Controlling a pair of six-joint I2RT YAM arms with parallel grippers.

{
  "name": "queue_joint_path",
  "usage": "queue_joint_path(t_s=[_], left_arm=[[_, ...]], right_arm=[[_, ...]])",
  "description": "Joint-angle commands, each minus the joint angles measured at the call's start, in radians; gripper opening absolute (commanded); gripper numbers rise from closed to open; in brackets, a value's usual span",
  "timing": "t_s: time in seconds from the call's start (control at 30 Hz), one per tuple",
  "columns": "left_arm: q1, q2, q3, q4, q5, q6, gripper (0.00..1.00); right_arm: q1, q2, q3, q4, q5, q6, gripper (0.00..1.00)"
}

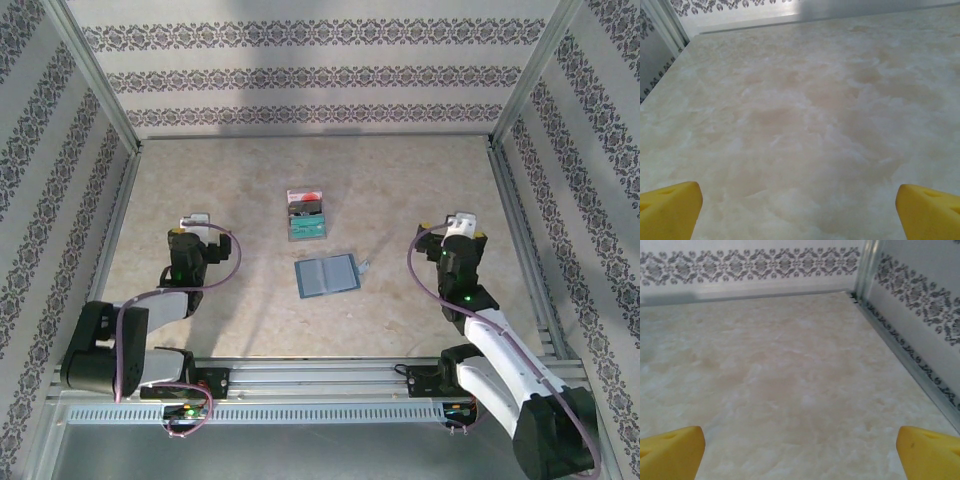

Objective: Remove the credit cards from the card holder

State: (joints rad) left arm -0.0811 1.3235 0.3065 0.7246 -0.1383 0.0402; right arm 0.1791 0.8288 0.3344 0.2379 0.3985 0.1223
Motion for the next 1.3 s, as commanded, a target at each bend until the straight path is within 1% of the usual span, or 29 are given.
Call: queue_joint_path(t_s=[0.0,0.17,0.27,0.3,0.37,0.43,0.47,0.5,0.53,0.6,0.7,0.83,1.03,1.07,1.1,1.2,1.27], left_arm=[[0.012,0.058,-0.009,0.192,0.032,0.02,0.99],[0.014,0.177,-0.006,0.304,0.067,0.017,0.99],[0.014,0.293,-0.034,0.478,0.081,0.03,0.99],[0.013,0.303,-0.041,0.522,0.085,0.038,0.99],[0.014,0.252,-0.023,0.39,0.13,0.039,0.99],[0.03,0.272,0.013,0.366,0.142,0.028,0.99],[0.034,0.272,0.043,0.315,0.12,0.012,0.99],[0.044,0.263,0.069,0.244,0.127,-0.005,0.99],[0.069,0.263,0.086,0.204,0.159,-0.026,0.99],[0.09,0.266,0.088,0.208,0.186,-0.04,0.99],[0.09,0.267,0.086,0.211,0.185,-0.039,0.99],[0.09,0.267,0.082,0.222,0.177,-0.04,0.99],[0.09,0.267,0.083,0.218,0.178,-0.039,0.99],[0.09,0.267,0.083,0.219,0.178,-0.039,0.99],[0.09,0.267,0.083,0.219,0.179,-0.039,0.99],[0.09,0.267,0.085,0.217,0.181,-0.039,0.99],[0.091,0.267,0.085,0.217,0.182,-0.039,0.99]], right_arm=[[-0.038,-0.019,-0.061,0.13,-0.023,-0.05,0.98],[-0.085,0.008,-0.11,0.248,-0.069,-0.035,0.98],[-0.093,0.067,-0.116,0.308,-0.091,-0.033,0.98],[-0.095,0.091,-0.115,0.332,-0.097,-0.033,0.98],[-0.096,0.154,-0.121,0.398,-0.112,-0.035,0.98],[-0.098,0.213,-0.124,0.469,-0.125,-0.04,0.98],[-0.099,0.243,-0.126,0.501,-0.13,-0.042,0.98],[-0.102,0.268,-0.126,0.531,-0.132,-0.044,0.98],[-0.102,0.296,-0.123,0.558,-0.135,-0.047,0.98],[-0.105,0.348,-0.119,0.596,-0.141,-0.053,0.98],[-0.107,0.418,-0.115,0.674,-0.153,-0.062,0.98],[-0.113,0.502,-0.092,0.741,-0.201,-0.093,0.98],[-0.117,0.715,-0.067,0.916,-0.247,-0.11,0.98],[-0.117,0.725,-0.061,0.926,-0.263,-0.111,0.98],[-0.124,0.708,-0.047,0.873,-0.303,-0.116,0.98],[-0.156,0.701,0.003,0.752,-0.469,-0.13,0.98],[-0.192,0.704,0.031,0.733,-0.514,-0.093,0.98]])
